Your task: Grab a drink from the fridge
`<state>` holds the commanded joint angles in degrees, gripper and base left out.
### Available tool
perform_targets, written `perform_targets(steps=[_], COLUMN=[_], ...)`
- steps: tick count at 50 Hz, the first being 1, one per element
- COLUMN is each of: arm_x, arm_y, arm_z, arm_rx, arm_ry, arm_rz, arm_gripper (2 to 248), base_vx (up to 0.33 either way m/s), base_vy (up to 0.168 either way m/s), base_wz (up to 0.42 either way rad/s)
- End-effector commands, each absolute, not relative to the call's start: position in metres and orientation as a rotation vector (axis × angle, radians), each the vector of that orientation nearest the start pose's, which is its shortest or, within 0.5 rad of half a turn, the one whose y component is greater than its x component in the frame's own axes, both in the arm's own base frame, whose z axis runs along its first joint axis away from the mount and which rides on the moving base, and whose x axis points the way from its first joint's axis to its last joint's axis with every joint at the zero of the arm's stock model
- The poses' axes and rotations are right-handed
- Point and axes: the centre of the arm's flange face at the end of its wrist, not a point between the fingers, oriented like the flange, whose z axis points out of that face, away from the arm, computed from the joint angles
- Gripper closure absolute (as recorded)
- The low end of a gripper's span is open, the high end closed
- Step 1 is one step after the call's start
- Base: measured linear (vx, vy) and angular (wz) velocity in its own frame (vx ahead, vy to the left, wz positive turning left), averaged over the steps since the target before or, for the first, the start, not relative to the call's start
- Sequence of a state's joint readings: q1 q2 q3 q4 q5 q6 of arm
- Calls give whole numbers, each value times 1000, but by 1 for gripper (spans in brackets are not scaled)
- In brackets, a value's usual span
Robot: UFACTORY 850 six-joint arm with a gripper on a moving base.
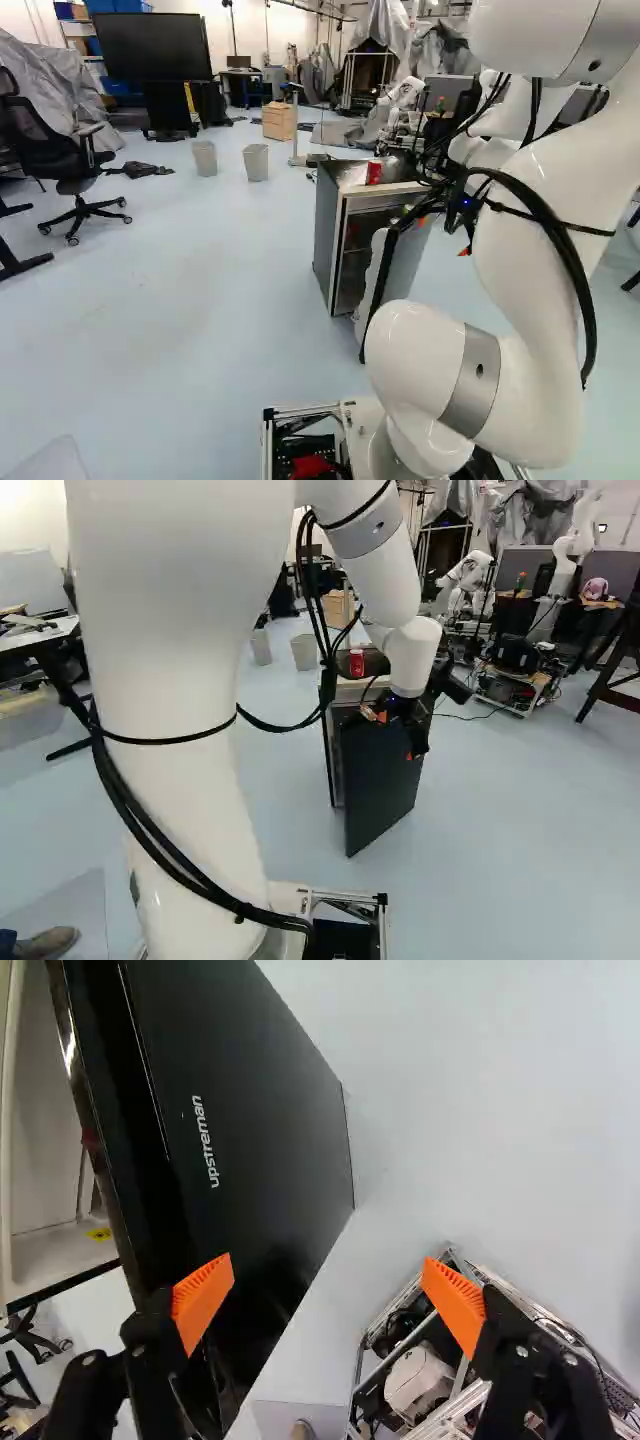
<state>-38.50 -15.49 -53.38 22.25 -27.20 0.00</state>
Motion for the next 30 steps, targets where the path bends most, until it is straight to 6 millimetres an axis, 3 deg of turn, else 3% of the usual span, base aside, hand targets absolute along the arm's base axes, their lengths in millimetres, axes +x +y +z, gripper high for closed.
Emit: perform_targets(steps=[30], arm_x=[419], arm_y=[-253], arm_z=[409], arm_rx=[-2674], arm_ry=[1302], arm_rz=[-340], arm_gripper=[3], base_vx=[0], base_vy=[0], base_wz=[0])
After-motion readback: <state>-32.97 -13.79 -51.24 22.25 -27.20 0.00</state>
